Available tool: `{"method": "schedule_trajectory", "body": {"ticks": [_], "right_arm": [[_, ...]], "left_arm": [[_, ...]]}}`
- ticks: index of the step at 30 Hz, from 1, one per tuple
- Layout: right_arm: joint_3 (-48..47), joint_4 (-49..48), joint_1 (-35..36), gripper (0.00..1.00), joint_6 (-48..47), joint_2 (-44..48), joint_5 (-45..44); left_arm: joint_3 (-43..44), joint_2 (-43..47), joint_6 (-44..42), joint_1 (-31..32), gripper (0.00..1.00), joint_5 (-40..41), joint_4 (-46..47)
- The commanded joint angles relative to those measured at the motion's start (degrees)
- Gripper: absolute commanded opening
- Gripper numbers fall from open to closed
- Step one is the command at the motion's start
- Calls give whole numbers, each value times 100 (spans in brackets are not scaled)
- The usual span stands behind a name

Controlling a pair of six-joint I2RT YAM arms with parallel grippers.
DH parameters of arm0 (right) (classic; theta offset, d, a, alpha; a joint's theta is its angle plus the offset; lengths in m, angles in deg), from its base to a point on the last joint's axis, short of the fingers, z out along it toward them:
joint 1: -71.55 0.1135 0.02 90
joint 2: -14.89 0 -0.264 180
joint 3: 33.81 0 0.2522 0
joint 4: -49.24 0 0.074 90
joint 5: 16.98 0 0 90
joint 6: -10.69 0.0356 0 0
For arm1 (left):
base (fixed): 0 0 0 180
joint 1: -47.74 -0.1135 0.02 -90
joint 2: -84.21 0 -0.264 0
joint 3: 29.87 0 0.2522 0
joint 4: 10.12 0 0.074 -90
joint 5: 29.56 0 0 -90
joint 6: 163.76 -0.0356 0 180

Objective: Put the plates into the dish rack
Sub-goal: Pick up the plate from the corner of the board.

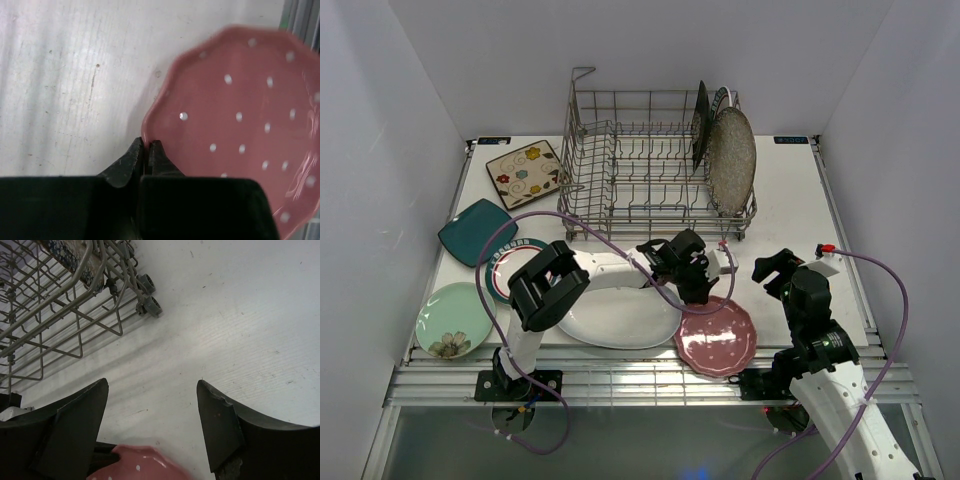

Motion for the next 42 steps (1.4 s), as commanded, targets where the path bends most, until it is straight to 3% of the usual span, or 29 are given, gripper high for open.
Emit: {"method": "schedule_trajectory", "body": {"ticks": [1, 2, 16, 42], "right_arm": [[17, -158, 19, 77, -8, 48, -134], [26, -158, 19, 77, -8, 31, -134], [17, -210, 19, 77, -148, -75, -20], [597, -1414, 19, 74, -1159, 664, 1922]], "left_arm": [[93, 127, -199, 19, 6, -119, -208], [110, 127, -190, 19, 0, -58, -225], [391, 206, 3, 19, 0, 171, -340], [682, 1155, 223, -192, 0, 1270, -990]]}}
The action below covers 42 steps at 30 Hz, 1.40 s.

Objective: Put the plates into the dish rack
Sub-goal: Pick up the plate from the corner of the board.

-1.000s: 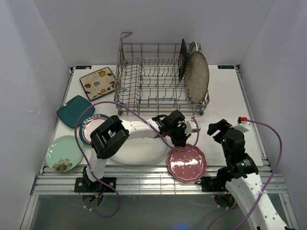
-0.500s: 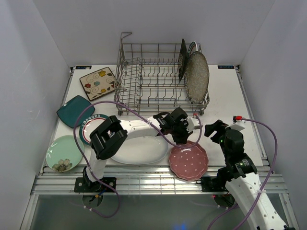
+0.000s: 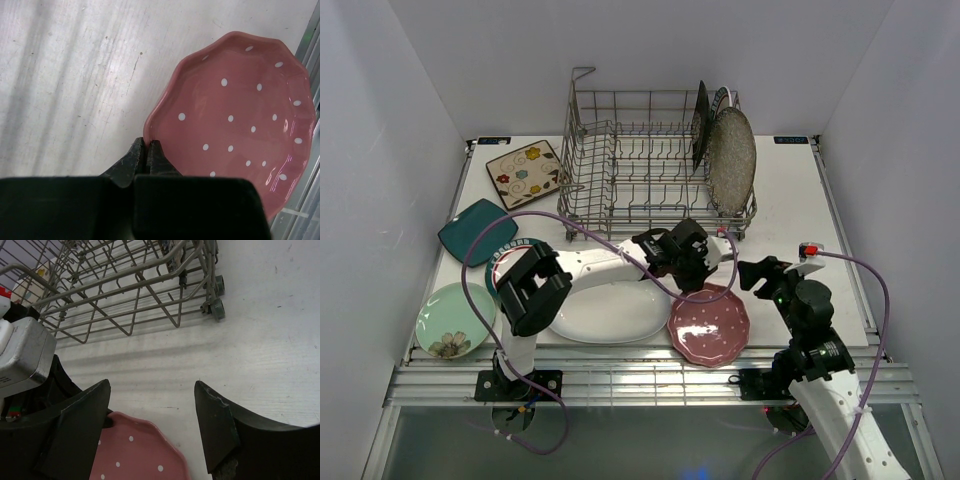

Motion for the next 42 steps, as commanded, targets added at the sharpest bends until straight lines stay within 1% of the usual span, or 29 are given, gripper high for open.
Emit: {"method": "schedule_trajectory", "body": {"ticks": [1, 2, 3, 4, 5, 6, 7, 14, 18, 21, 33, 38, 42], "right_arm": [[38, -490, 19, 72, -219, 17, 356], [55, -534, 19, 68, -228, -36, 434], [99, -586, 19, 63, -263, -71, 513], [143, -804, 19, 62, -263, -89, 601], [187, -911, 19, 61, -272, -133, 941], [257, -1051, 19, 61, -298, -159, 1049], [275, -1262, 19, 62, -299, -194, 1128], [345, -1553, 19, 65, -369, -440, 1471], [415, -1764, 19, 73, -430, -520, 1612], [564, -2036, 19, 76, -448, -590, 1691], [679, -2292, 19, 76, -448, -678, 1832], [741, -2660, 19, 74, -334, -792, 2384], [785, -2898, 19, 74, -246, -915, 2606]], "left_arm": [[144, 725, -31, -166, 0, 385, 98], [135, 760, -31, -201, 0, 394, 98], [126, 830, -31, -210, 0, 411, 98], [118, 865, -22, -219, 0, 463, 98], [126, 900, -31, -236, 0, 516, 98], [109, 935, -31, -245, 0, 560, 90], [109, 1014, -31, -271, 0, 639, 98], [12, 1410, -74, -333, 0, 727, 116], [-14, 1568, -127, -342, 0, 771, 116], [-41, 1700, -154, -342, 0, 859, 125], [-93, 2201, -215, -359, 0, 1079, 72], [-50, 2403, -215, -368, 0, 1201, -24], [-58, 2588, -198, -421, 0, 1167, -51]]}}
